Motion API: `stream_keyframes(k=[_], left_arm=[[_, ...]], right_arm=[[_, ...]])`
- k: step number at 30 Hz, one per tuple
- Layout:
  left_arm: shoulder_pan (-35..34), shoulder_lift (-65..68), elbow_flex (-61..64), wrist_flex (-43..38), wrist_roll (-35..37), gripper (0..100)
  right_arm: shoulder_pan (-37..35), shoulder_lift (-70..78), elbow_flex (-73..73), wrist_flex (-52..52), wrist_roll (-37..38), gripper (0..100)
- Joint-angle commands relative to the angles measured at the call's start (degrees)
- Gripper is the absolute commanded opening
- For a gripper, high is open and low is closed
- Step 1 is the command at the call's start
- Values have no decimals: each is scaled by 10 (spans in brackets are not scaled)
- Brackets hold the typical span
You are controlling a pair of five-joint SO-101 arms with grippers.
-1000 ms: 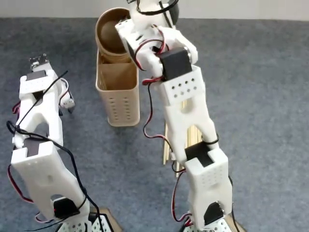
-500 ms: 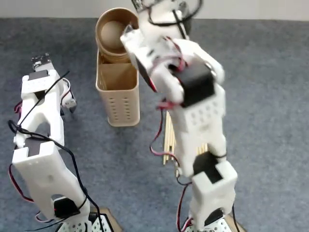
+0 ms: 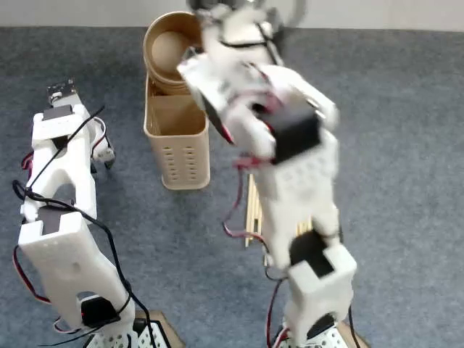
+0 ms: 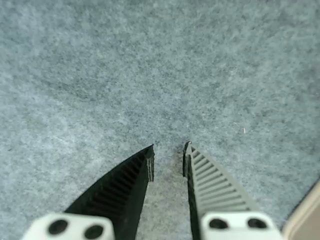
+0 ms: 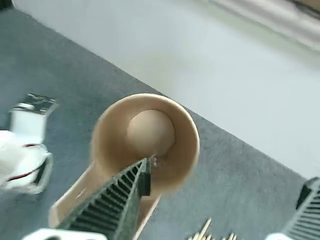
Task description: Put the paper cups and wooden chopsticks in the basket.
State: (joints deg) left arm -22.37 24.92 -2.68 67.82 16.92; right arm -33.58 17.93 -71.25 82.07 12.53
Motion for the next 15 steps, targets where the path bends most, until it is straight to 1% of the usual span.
stream_keyframes(k=[1,4,6,11,15], left_arm=[[10,-7,-3,-5,6,130],[11,-7,-3,-7,6,130],[11,-7,-3,-8,6,130],[12,-7,-3,-8,6,130],[12,-7,-4,-8,6,130]], right_arm=[[7,44,16,-121,27,436],[16,84,16,-211,27,436],[21,104,18,-254,26,423],[22,137,15,-312,28,320],[13,121,17,-357,28,317]])
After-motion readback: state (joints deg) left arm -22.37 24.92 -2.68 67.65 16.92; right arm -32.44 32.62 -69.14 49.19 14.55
